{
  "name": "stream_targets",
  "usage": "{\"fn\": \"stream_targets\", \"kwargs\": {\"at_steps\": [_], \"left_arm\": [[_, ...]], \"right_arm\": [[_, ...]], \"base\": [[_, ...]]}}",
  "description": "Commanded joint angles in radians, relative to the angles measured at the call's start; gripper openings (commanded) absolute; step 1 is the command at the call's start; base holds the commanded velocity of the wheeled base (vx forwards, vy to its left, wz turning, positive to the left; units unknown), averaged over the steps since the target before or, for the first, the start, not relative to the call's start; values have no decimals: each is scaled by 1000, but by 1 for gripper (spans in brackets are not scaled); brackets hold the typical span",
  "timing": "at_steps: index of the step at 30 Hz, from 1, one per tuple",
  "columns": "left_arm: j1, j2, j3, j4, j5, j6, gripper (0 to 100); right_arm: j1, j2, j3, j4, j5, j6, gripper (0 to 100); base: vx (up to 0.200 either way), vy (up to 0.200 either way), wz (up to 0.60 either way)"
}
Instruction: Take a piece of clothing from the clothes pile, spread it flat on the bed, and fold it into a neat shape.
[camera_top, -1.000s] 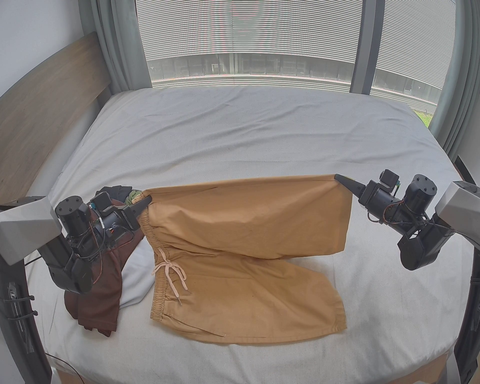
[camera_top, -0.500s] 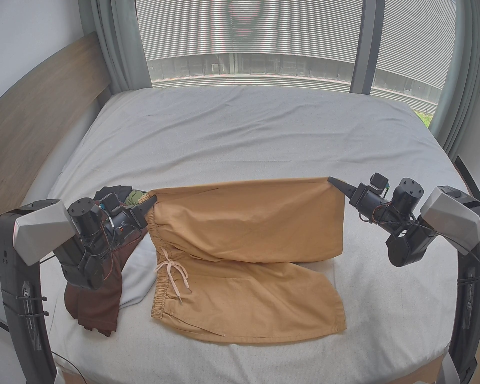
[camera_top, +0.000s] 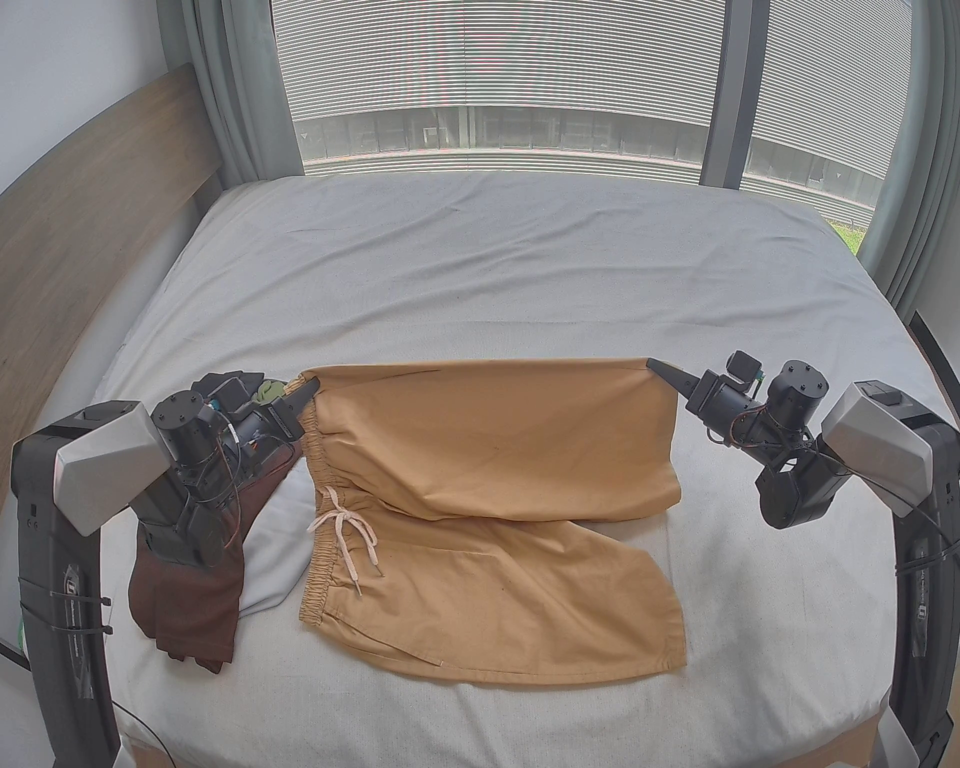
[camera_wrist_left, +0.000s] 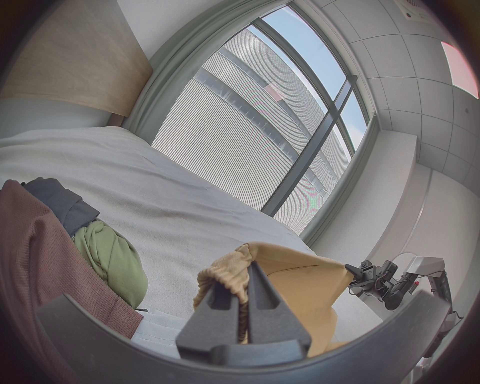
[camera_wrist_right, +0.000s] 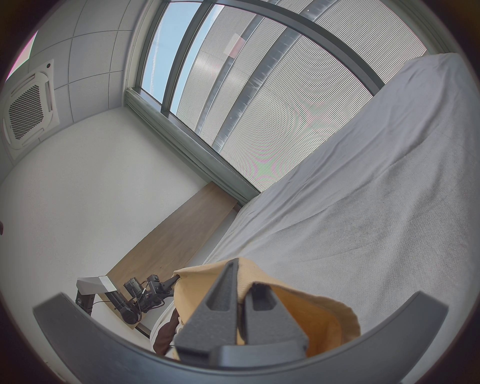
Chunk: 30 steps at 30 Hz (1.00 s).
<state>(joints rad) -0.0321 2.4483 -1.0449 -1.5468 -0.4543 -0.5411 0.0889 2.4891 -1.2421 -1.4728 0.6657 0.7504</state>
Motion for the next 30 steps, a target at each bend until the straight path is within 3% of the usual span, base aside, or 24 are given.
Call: {"fn": "stream_targets", "kwargs": {"at_steps": [1,13,14,21,22,30], "left_arm": [[-2,35,-27,-1,0,-3,0],[0,46,-49,2,2,-34,0],[0,52,-57,2,2,-34,100],[0,66,-95,8,9,-53,100],[-2,66,-99,8,11,-62,100],[-17,67,-116,27,55,-99,100]], "right_arm": [[-1,20,-19,8,0,0,0],[-5,25,-74,55,0,0,0],[-5,28,-77,60,0,0,0],[-5,62,-171,97,-14,0,0],[-5,71,-189,100,-20,1,100],[-18,65,-191,140,-32,-6,100]], "base": [[0,0,0],[0,0,0],[0,0,0],[0,0,0],[0,0,0],[0,0,0]]}}
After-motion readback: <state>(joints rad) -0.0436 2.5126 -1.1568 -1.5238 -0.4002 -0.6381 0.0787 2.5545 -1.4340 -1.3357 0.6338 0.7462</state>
